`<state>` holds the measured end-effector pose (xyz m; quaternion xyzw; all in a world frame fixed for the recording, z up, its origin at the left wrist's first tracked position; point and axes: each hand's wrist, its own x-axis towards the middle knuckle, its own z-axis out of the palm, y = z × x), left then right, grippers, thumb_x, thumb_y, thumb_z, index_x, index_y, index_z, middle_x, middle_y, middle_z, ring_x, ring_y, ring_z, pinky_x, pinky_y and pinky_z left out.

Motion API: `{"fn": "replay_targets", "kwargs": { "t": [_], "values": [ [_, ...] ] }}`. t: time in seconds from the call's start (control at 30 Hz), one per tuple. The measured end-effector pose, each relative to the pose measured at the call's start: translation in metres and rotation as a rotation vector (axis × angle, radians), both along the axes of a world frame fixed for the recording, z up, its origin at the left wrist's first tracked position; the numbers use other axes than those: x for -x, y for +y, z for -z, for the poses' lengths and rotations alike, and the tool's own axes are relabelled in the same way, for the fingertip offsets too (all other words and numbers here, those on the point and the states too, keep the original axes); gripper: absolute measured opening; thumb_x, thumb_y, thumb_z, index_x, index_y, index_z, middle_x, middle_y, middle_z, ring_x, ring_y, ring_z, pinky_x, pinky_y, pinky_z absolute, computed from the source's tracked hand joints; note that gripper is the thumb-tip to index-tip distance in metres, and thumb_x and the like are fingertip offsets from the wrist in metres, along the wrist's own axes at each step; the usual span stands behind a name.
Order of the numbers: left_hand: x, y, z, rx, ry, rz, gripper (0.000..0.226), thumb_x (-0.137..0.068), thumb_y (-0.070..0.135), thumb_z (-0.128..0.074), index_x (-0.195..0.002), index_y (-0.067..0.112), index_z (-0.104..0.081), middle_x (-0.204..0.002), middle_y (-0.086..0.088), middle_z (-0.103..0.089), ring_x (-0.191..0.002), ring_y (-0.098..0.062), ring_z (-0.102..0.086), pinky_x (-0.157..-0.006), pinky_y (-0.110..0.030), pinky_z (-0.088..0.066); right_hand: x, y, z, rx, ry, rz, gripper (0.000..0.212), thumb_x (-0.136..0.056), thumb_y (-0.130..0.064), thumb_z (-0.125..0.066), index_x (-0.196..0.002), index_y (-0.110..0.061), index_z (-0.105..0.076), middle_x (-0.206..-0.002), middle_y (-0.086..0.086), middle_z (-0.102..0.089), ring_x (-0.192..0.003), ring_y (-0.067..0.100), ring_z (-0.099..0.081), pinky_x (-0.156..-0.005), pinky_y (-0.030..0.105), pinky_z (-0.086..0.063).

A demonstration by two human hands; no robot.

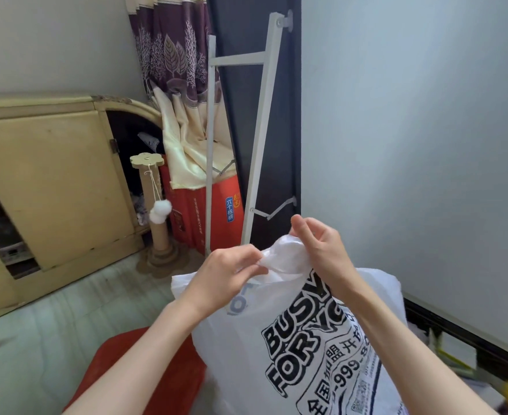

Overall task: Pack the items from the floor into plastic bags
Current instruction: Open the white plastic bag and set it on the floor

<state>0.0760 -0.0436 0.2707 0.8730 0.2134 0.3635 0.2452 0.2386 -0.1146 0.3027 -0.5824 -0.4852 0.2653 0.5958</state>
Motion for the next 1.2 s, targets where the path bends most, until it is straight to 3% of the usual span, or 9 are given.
{"fn": "replay_targets", "kwargs": {
  "t": [0.17, 0.23, 0.3, 0.4, 0.6, 0.77, 0.9, 1.03, 1.2],
  "values": [
    [-0.001, -0.003, -0.010, 0.163, 0.017, -0.052, 0.013, -0.091, 0.024, -0.055, -0.080, 0.020, -0.061, -0.064, 0.016, -0.058, -0.063, 0.000, -0.053, -0.064, -0.020, -0.042, -0.013, 0.009, 0.014, 0.011, -0.381, 0.189, 0.030, -0.085, -0.034, -0.061, -0.072, -0.007, -0.060, -0.059, 0.008, -0.056, -0.054, 0.014, -0.043, -0.051, 0.019, -0.031],
    [-0.002, 0.001, -0.011, 0.141, -0.016, -0.196, 0.013, -0.091, 0.028, -0.054, -0.079, 0.025, -0.059, -0.070, 0.018, -0.060, -0.072, -0.001, -0.057, -0.068, -0.023, -0.044, -0.013, 0.008, 0.017, 0.008, -0.455, 0.199, 0.021, -0.085, -0.032, -0.062, -0.083, -0.011, -0.061, -0.062, -0.004, -0.050, -0.056, 0.006, -0.042, -0.056, 0.015, -0.034],
    [-0.002, 0.004, -0.012, 0.105, -0.023, -0.318, 0.012, -0.090, 0.031, -0.055, -0.079, 0.028, -0.060, -0.076, 0.019, -0.062, -0.080, -0.005, -0.059, -0.072, -0.029, -0.046, -0.009, 0.007, 0.020, -0.074, -0.587, 0.220, 0.023, -0.084, -0.028, -0.065, -0.101, -0.012, -0.062, -0.079, -0.011, -0.048, -0.072, 0.002, -0.047, -0.070, 0.012, -0.036],
    [-0.001, 0.006, -0.014, 0.152, -0.028, -0.323, 0.011, -0.088, 0.029, -0.059, -0.079, 0.026, -0.065, -0.077, 0.018, -0.064, -0.077, 0.000, -0.060, -0.066, -0.017, -0.046, 0.001, 0.006, 0.022, -0.266, -0.771, 0.228, 0.029, -0.081, -0.025, -0.063, -0.107, -0.010, -0.064, -0.101, 0.004, -0.055, -0.093, 0.013, -0.051, -0.084, 0.019, -0.041],
    [0.010, 0.006, -0.033, 0.404, -0.158, -0.204, 0.013, -0.088, 0.020, -0.059, -0.079, 0.022, -0.069, -0.077, 0.008, -0.071, -0.070, 0.003, -0.062, -0.063, -0.010, -0.046, 0.030, 0.002, 0.033, -0.166, -0.607, -0.121, 0.048, -0.082, -0.028, -0.062, -0.127, -0.015, -0.051, -0.122, -0.006, -0.054, -0.108, 0.008, -0.055, -0.097, 0.023, -0.044],
    [0.022, 0.008, -0.034, 0.546, -0.115, -0.141, 0.034, -0.072, 0.047, -0.062, -0.078, 0.014, -0.067, -0.077, -0.013, -0.069, -0.066, -0.015, -0.057, -0.063, -0.026, -0.043, 0.036, 0.009, 0.034, -0.199, -0.536, -0.049, 0.012, -0.084, -0.016, -0.061, -0.095, -0.010, -0.065, -0.084, -0.022, -0.054, -0.085, -0.006, -0.052, -0.076, 0.003, -0.037],
    [0.034, 0.010, -0.028, 0.099, 0.001, -0.325, 0.036, -0.069, 0.060, -0.063, -0.083, 0.029, -0.051, -0.077, 0.011, -0.059, -0.071, -0.006, -0.056, -0.066, -0.022, -0.041, 0.038, 0.013, 0.033, -0.137, -0.505, -0.002, 0.017, -0.088, -0.014, -0.058, -0.076, -0.024, -0.054, -0.071, -0.018, -0.050, -0.075, -0.009, -0.051, -0.068, 0.005, -0.036],
    [0.042, -0.004, -0.007, -0.593, 0.135, -0.264, 0.054, -0.071, 0.062, -0.061, -0.101, 0.020, -0.047, -0.108, -0.001, -0.053, -0.100, -0.016, -0.049, -0.089, -0.033, -0.038, 0.035, 0.019, 0.028, -0.103, -0.398, 0.094, 0.023, -0.090, -0.017, -0.054, -0.069, -0.021, -0.049, -0.058, -0.009, -0.043, -0.059, -0.002, -0.045, -0.056, 0.012, -0.034],
    [0.052, -0.007, 0.023, -0.657, 0.375, -0.329, 0.072, -0.066, 0.055, -0.064, -0.126, 0.022, -0.045, -0.136, 0.000, -0.039, -0.125, -0.023, -0.038, -0.103, -0.046, -0.027, 0.025, 0.019, 0.023, -0.072, -0.308, 0.109, 0.021, -0.093, -0.019, -0.050, -0.072, -0.020, -0.052, -0.064, -0.007, -0.048, -0.059, 0.003, -0.043, -0.057, 0.014, -0.032]
  ]
}}
